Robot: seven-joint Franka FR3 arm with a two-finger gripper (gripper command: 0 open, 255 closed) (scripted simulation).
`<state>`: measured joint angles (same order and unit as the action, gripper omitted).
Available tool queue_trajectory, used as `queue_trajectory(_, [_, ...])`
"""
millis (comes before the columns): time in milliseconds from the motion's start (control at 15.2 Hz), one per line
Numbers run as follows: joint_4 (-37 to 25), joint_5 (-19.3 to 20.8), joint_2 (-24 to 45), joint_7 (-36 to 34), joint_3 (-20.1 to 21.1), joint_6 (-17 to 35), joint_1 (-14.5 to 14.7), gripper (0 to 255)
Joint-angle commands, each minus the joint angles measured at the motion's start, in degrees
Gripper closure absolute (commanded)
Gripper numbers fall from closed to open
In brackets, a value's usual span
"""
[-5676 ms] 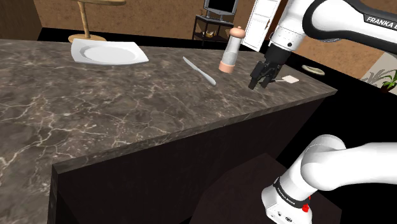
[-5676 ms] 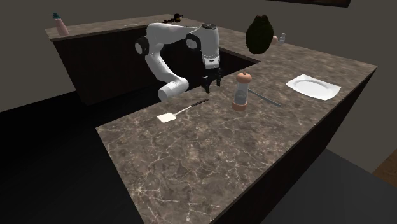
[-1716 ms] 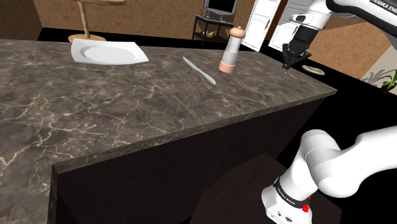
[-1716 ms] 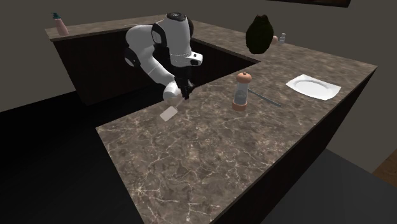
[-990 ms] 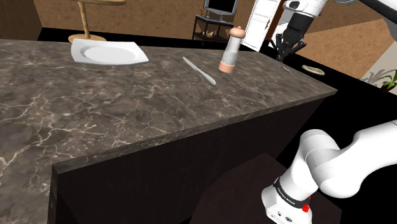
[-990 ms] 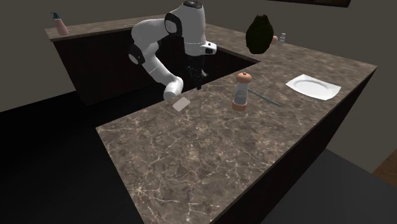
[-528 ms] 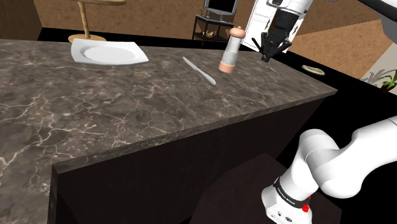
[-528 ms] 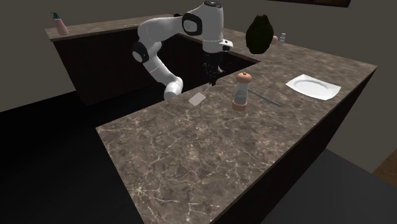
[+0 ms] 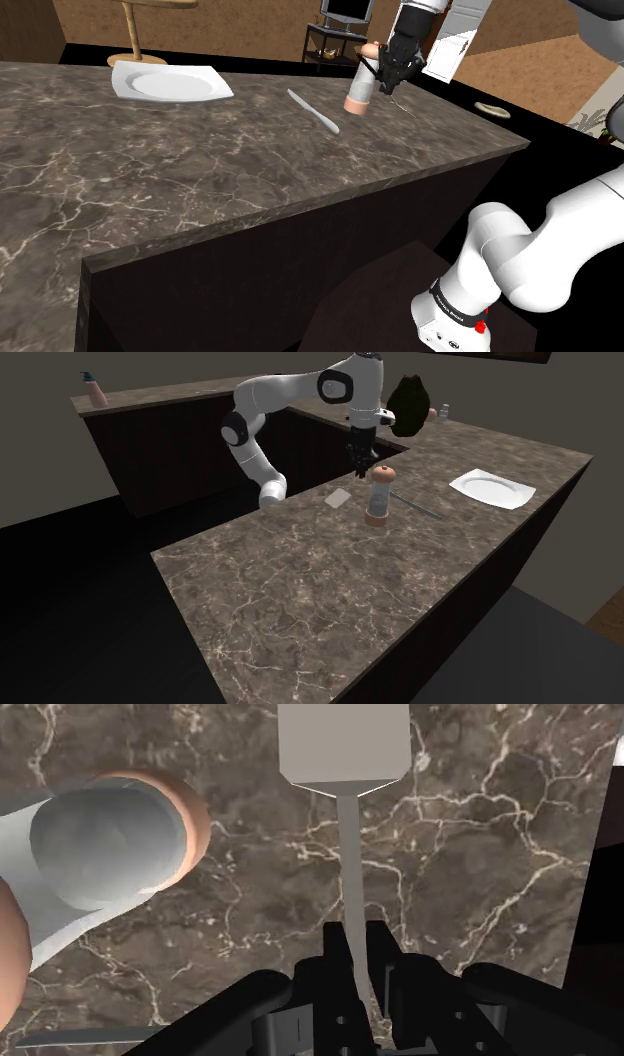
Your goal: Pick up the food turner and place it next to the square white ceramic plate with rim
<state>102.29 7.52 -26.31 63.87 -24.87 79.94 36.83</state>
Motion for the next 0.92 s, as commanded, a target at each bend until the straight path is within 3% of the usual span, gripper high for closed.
queue_trajectory(0, [-1.7,-1.4,2.5,-1.8,0.9,0.6,1.0,255])
queue_trajectory(462, [-9.2,-5.6,12.1,-7.2,3.6,2.0,4.1,255])
queue_trajectory(858, [-19.2,-9.2,22.3,-11.0,5.3,1.6,6.1,255])
